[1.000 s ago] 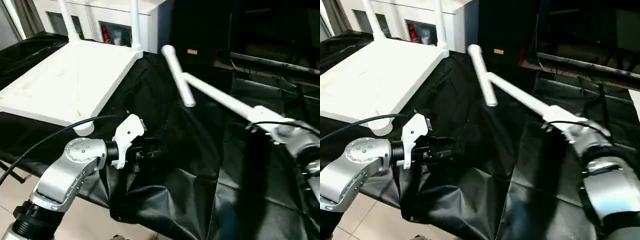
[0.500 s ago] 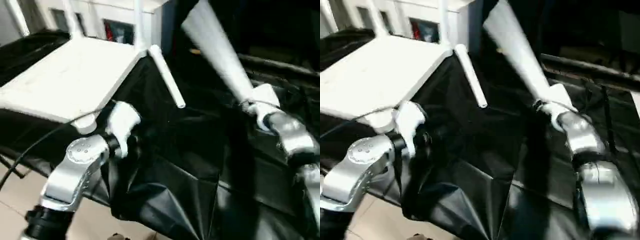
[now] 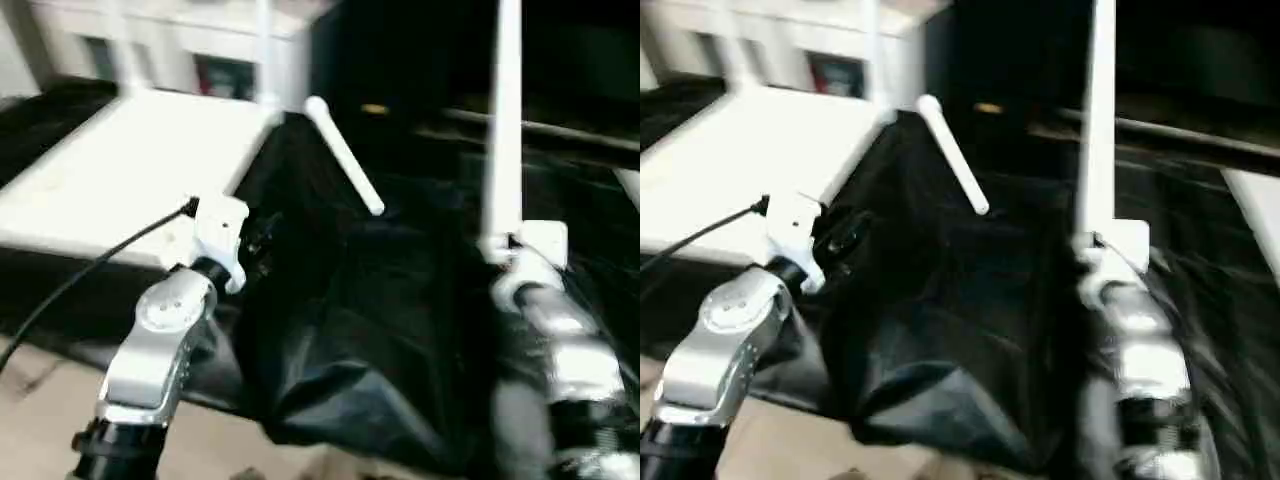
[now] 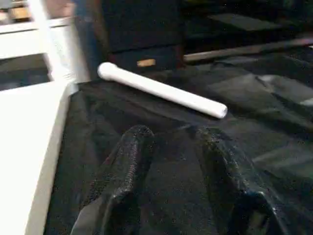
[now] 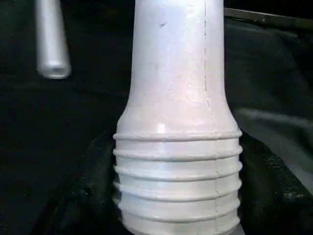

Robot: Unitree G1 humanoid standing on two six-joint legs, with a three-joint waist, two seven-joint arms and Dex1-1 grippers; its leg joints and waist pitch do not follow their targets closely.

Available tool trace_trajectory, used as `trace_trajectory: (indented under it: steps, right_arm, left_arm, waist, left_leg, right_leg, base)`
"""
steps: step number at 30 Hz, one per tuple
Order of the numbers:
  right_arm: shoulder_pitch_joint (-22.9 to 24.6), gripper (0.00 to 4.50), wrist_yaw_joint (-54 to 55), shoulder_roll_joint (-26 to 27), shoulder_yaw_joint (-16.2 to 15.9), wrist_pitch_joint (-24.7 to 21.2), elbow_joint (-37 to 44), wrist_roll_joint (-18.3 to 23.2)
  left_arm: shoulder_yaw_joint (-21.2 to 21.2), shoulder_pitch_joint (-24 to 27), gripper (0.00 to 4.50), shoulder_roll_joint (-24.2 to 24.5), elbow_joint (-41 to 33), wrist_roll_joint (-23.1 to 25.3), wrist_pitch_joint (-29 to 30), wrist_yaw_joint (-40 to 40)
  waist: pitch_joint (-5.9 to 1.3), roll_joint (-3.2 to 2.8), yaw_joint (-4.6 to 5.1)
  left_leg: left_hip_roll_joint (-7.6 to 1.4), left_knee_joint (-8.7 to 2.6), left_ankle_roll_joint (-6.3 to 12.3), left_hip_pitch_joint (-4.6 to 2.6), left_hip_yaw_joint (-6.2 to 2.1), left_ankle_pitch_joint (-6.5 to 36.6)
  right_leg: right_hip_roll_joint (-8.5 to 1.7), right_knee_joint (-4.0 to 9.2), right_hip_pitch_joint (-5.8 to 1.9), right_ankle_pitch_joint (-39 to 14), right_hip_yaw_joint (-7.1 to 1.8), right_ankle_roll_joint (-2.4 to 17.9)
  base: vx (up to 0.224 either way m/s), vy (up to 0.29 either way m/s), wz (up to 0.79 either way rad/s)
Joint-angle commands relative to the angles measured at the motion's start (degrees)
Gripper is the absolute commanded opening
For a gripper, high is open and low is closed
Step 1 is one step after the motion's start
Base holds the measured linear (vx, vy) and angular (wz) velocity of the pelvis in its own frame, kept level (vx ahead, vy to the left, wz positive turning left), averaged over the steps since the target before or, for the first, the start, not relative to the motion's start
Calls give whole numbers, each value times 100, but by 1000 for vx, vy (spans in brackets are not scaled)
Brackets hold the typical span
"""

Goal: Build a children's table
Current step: Pick table leg

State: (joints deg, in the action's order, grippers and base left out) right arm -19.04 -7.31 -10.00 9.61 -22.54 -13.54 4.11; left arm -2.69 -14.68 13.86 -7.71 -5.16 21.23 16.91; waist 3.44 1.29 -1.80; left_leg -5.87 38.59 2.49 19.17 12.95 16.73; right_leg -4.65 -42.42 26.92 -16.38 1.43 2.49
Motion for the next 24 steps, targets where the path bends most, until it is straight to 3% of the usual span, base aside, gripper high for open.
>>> trace_trajectory:
  steps: [1,2,3,4,5,6,7,8,9,10,11,12,13,14,15,16,17,18,19,20,21,22,23,24]
  right_arm:
    - [35,274,74,-141,117,-184,171,32]
    - [39,274,87,-134,99,-239,225,47]
    - [35,274,90,-130,86,-280,252,60]
    - [11,274,56,-137,63,-336,262,59]
    - [12,274,54,-134,64,-350,274,56]
    - [13,274,47,-124,64,-390,308,48]
    - [-2,274,38,-124,42,-452,330,34]
    - [-28,274,21,-129,15,-481,321,25]
    - [-66,274,-30,-150,-51,-537,293,22]
    - [-74,274,-39,-154,-63,-545,285,21]
    - [-136,274,-189,-228,-270,-550,234,-50]
    - [-140,274,-206,-238,-305,-546,229,-70]
    - [-144,274,-220,-246,-335,-542,224,-88]
    - [-163,274,-238,-251,-373,-557,202,-101]
    - [-163,274,-238,-251,-373,-557,202,-101]
    - [-184,274,-248,-250,-390,-565,180,-96]
    - [-219,274,-264,-241,-396,-584,152,-88]
    - [-266,274,-295,-258,-414,-580,112,-102]
    - [-300,274,-315,-271,-429,-583,87,-116]
    - [-320,274,-332,-291,-435,-580,80,-127]
    - [-333,274,-338,-308,-444,-581,77,-129]
    - [-338,274,-344,-319,-441,-587,89,-117]
    - [-332,274,-330,-358,-461,-576,118,-107]
    - [-332,274,-330,-360,-462,-576,119,-106]
  left_arm:
    - [-30,-26,189,-62,-81,49,6,-89]
    - [-23,6,189,-58,-90,70,-7,-119]
    - [-16,43,189,-60,-110,70,-15,-129]
    - [-22,117,189,-56,-165,87,-14,-152]
    - [-23,121,189,-55,-168,90,-14,-154]
    - [-24,132,189,-53,-176,99,-14,-160]
    - [-18,159,189,-63,-201,102,-9,-172]
    - [-15,190,189,-73,-229,118,5,-198]
    - [-11,240,189,-95,-271,128,17,-231]
    - [-10,249,189,-98,-277,129,19,-237]
    - [-9,328,189,-123,-339,176,49,-322]
    - [-10,336,189,-124,-345,185,49,-334]
    - [-11,342,189,-125,-351,193,49,-345]
    - [19,352,189,-158,-372,220,127,-434]
    - [19,352,189,-158,-372,220,127,-434]
    - [18,347,189,-156,-382,331,151,-547]
    - [28,323,189,-153,-361,358,178,-582]
    - [76,246,189,-202,-278,417,171,-730]
    - [109,190,189,-234,-218,447,160,-825]
    - [132,137,189,-264,-156,489,116,-919]
    - [143,109,189,-279,-124,525,82,-982]
    - [153,84,189,-297,-96,530,56,-1013]
    - [155,23,189,-337,-33,538,61,-1056]
    - [154,20,189,-338,-31,539,62,-1057]
  waist:
    - [-250,-47,161]
    - [-274,38,155]
    - [-418,260,29]
    - [-476,449,-168]
    - [-416,368,-246]
    - [-413,271,-318]
    - [-373,442,-300]
    - [-381,352,-225]
    - [-377,315,-190]
    - [-376,188,-186]
    - [-378,-179,119]
    - [-420,17,351]
    - [-347,-90,201]
    - [-341,3,341]
    - [-360,79,326]
    - [-344,174,285]
    - [-429,489,173]
    - [-400,496,-172]
    - [-394,426,-227]
    - [-347,238,-91]
    - [-362,-4,40]
    - [-394,-64,96]
    - [-362,-93,153]
    - [-312,-135,104]
  left_leg:
    - [-1032,-1263,432,-233,-104,1696]
    - [-1061,-1326,-253,-328,61,1980]
    - [-828,-1003,-1204,-460,296,2048]
    - [-573,-257,-1288,-346,189,1850]
    - [-188,822,-716,753,-886,900]
    - [-140,801,-798,649,-996,489]
    - [-256,808,-674,882,-1071,259]
    - [-190,406,-687,483,-1008,-509]
    - [-244,118,-517,449,-995,-789]
    - [-266,-160,-283,422,-949,-986]
    - [-573,-858,197,-234,-749,646]
    - [-715,-979,530,-161,-873,789]
    - [-629,-1127,870,-44,-1004,898]
    - [-682,-1075,1658,-246,-989,492]
    - [-819,-954,2186,-334,-991,-233]
    - [-818,-943,2250,-301,-935,-459]
    - [-690,-718,1779,42,-786,-260]
    - [-571,-157,786,312,-663,394]
    - [-726,-96,297,367,-815,299]
    - [-782,-705,-426,389,-886,166]
    - [-1183,-1030,-1339,57,-1158,1275]
    - [-1315,-1107,-1753,-18,-1255,1482]
    - [-1466,-1320,-2105,42,-1279,1848]
    - [-1518,-1503,-2091,149,-1194,2145]
  right_leg:
    - [-22,-131,-64,-313,586,311]
    - [-188,-17,-217,-299,643,300]
    - [-576,546,-321,-980,240,524]
    - [-1100,1039,-428,-1814,-390,503]
    - [-1592,1311,-1115,-2313,-1140,555]
    - [-1458,1372,-1020,-2365,-1047,735]
    - [-1606,1371,-1161,-1942,-676,841]
    - [-1101,1453,-774,-1412,-150,1118]
    - [-976,1443,-785,-1585,31,1124]
    - [-812,1433,-797,-1810,144,1104]
    - [133,711,-215,-1752,340,493]
    - [128,459,-342,-1076,431,341]
    - [154,183,-416,-725,572,244]
    - [136,139,-206,-415,584,95]
    - [3,198,-152,-228,505,30]
    - [-90,301,-162,-183,437,41]
    - [-543,784,-482,58,32,58]
    - [-1446,1347,-722,-507,-594,756]
    - [-1553,1344,-829,-739,-567,1088]
    - [-647,1005,-799,-968,28,1189]
    - [-48,669,-530,-424,149,589]
    - [-23,534,-456,-72,174,346]
    - [53,298,-403,142,266,2]
    - [115,77,-343,11,330,-119]
  base:
    - [-108,285,-58]
    - [-74,235,-62]
    - [-32,186,-69]
    - [-32,186,-69]
    - [-6,183,-92]
    - [-28,211,-91]
    - [-28,211,-91]
    - [-73,264,-40]
    - [-70,323,-16]
    - [-70,323,-16]
    - [-39,327,-12]
    - [-46,305,-25]
    - [-46,305,-25]
    - [-71,270,-19]
    - [-75,210,1]
    - [-75,210,1]
    - [-94,174,0]
    - [-112,186,-13]
    - [-112,186,-13]
    - [-90,178,-25]
    - [-87,139,-1]
    - [-87,139,-1]
    - [-97,104,12]
    - [-96,31,11]
